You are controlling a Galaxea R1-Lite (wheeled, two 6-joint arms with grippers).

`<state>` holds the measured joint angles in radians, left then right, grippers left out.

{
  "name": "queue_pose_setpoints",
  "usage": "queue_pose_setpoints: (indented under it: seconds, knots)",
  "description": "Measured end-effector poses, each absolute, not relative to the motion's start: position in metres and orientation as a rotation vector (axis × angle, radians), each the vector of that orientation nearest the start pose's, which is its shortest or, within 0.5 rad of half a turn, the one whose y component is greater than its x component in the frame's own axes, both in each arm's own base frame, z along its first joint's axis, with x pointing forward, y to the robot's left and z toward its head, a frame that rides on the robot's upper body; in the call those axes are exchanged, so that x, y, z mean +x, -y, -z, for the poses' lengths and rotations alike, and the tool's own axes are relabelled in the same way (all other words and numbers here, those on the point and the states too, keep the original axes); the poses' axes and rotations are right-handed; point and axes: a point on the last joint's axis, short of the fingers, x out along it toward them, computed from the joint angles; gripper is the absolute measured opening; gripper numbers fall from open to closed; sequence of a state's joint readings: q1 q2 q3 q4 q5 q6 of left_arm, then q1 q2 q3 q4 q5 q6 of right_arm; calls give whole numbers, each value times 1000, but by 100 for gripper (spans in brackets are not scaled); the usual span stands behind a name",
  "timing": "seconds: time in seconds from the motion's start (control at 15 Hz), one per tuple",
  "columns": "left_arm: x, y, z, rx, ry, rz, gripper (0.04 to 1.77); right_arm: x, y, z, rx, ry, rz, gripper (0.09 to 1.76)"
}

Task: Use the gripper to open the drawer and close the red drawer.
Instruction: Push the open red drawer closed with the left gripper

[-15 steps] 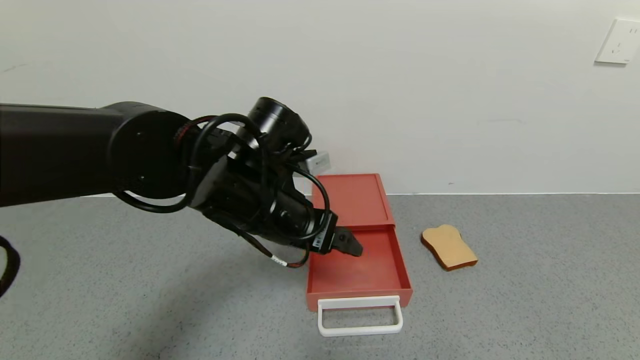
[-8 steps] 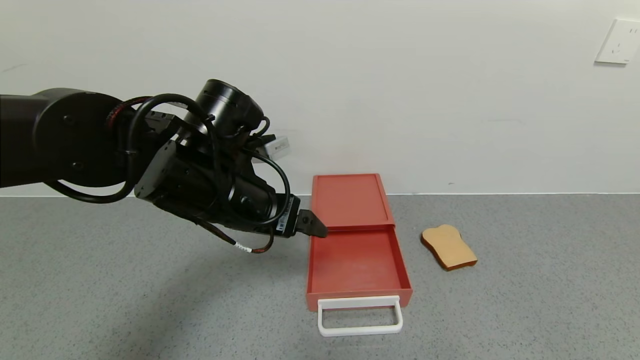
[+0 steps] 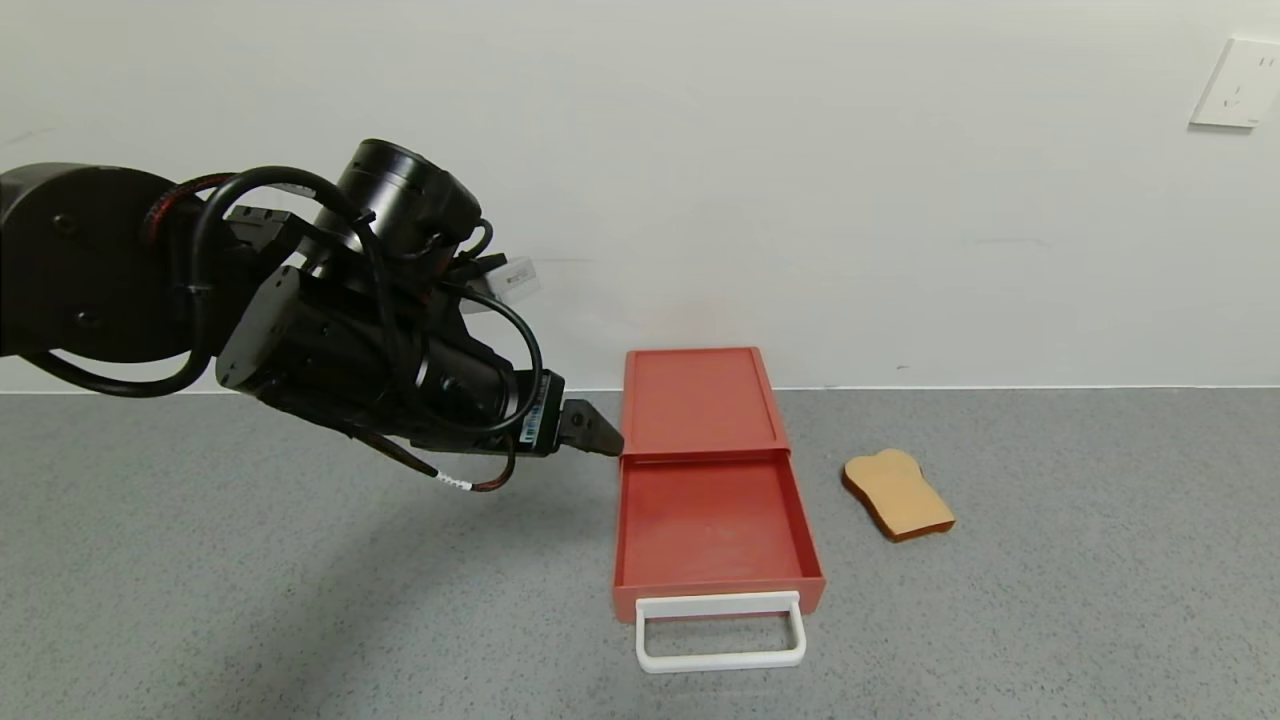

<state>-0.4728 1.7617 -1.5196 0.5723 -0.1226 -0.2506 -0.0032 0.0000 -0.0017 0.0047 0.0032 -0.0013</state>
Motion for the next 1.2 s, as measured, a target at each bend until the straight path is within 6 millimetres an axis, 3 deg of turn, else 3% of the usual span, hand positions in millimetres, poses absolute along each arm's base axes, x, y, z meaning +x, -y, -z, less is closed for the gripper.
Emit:
queue_pose_setpoints:
  seconds: [0.67,1.2]
  knots:
    - [272,154,-251,-157,-901,400,172,-23,0,-75,-1,-3,0,171]
    - [248,213,-229,-136,-964,288,172,-23,0,-76,-1,-3,0,171]
